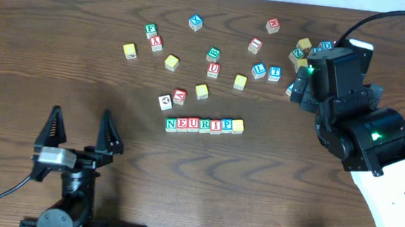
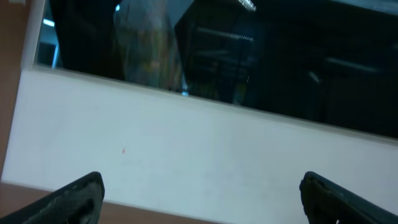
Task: Spell out NEURIPS
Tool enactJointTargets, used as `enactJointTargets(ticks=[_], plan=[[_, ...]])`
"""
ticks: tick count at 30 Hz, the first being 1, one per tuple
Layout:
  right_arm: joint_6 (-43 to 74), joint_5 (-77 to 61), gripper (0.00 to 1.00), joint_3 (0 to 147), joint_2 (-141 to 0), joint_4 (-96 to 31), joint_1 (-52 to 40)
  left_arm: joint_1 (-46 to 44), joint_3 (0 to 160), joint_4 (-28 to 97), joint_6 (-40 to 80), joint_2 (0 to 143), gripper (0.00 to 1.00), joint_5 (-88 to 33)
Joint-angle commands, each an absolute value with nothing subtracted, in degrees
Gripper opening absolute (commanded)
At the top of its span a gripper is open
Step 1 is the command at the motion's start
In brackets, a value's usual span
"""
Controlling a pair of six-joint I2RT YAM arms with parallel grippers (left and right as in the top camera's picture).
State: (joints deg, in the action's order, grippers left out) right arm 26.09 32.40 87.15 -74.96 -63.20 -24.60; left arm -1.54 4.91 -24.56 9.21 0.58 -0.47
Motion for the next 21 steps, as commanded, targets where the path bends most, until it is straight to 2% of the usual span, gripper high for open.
enactJointTargets(ticks=[1, 21], plan=[[25.65, 33.47, 0.99, 87.31, -74.89, -63.24, -24.32, -1.26, 0.01, -27.00, 9.63, 0.08, 0.99, 0.64], [25.65, 33.47, 0.99, 87.31, -74.89, -63.24, -24.32, -1.32, 0.23, 2.07, 9.78, 0.08, 0.98, -0.93]])
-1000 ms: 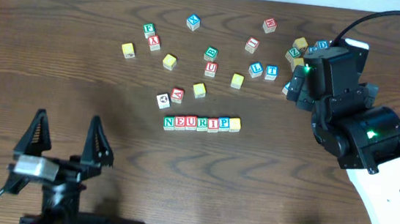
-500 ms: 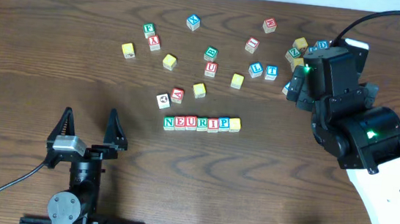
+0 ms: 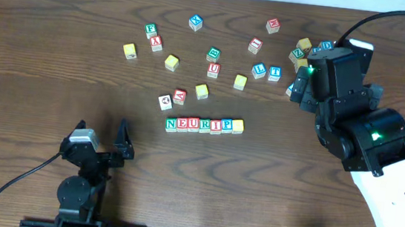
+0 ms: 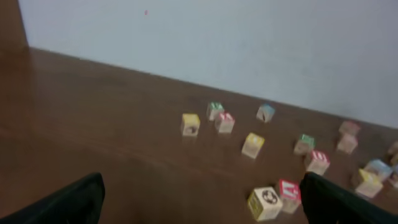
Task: Spell out NEURIPS
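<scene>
A row of blocks reading N E U R I P (image 3: pixel 199 125) lies mid-table. A yellow block (image 3: pixel 238 124) touches its right end; its letter is unreadable. My left gripper (image 3: pixel 100 135) is low at the front left and stands open and empty. In the left wrist view its fingers (image 4: pixel 65 202) frame bare table, with a white picture block (image 4: pixel 265 203) and a red A block (image 4: pixel 288 190) by the right finger. My right arm (image 3: pixel 336 78) hangs over the back-right blocks, and its wrist hides the fingers.
Loose letter blocks are scattered across the back of the table, among them a yellow one (image 3: pixel 129 49), a blue one (image 3: pixel 196 21) and a red one (image 3: pixel 273 25). More sit around the right arm (image 3: pixel 304 44). A pale wall (image 4: pixel 249 50) runs along the table's far edge.
My left arm has dropped lower and shifted a little right. Its wrist camera faced the wall and a dark window; now it looks down across the table at the blocks. The right arm has not moved.
</scene>
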Tool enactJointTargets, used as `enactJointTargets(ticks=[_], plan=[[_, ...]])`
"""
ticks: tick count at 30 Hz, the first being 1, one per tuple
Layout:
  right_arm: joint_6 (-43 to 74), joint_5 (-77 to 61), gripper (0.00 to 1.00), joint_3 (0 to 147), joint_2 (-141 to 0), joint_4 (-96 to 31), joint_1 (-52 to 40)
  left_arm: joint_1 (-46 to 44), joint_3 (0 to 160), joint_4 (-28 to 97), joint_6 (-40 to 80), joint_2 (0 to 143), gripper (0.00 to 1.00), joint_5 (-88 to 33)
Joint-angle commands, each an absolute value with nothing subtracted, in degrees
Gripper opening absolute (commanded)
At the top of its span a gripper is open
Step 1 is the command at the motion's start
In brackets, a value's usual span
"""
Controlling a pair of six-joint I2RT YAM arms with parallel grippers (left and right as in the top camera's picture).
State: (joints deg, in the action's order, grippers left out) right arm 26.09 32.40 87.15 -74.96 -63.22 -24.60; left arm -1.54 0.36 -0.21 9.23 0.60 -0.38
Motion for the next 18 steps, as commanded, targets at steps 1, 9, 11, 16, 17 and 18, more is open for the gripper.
enactJointTargets(ticks=[1, 9, 11, 16, 17, 18], plan=[[25.65, 33.47, 0.99, 87.31, -74.89, -63.24, -24.32, -1.32, 0.23, 3.42, 9.76, 0.08, 0.99, -0.91], [25.65, 33.47, 0.99, 87.31, -74.89, -63.24, -24.32, -1.30, 0.23, 4.05, 9.76, 0.08, 0.99, -0.82], [25.65, 33.47, 0.99, 87.31, -74.89, -63.24, -24.32, -1.30, 0.23, 4.05, 9.76, 0.08, 0.99, -0.82], [25.65, 33.47, 0.99, 87.31, -74.89, -63.24, -24.32, -1.30, 0.23, 4.05, 9.76, 0.23, 0.99, -0.82], [25.65, 33.47, 0.99, 87.31, -74.89, -63.24, -24.32, -1.30, 0.23, 4.05, 9.76, 0.23, 0.99, -0.82], [25.65, 33.47, 0.99, 87.31, -74.89, -63.24, -24.32, -1.30, 0.23, 4.05, 9.76, 0.23, 0.98, -0.82]])
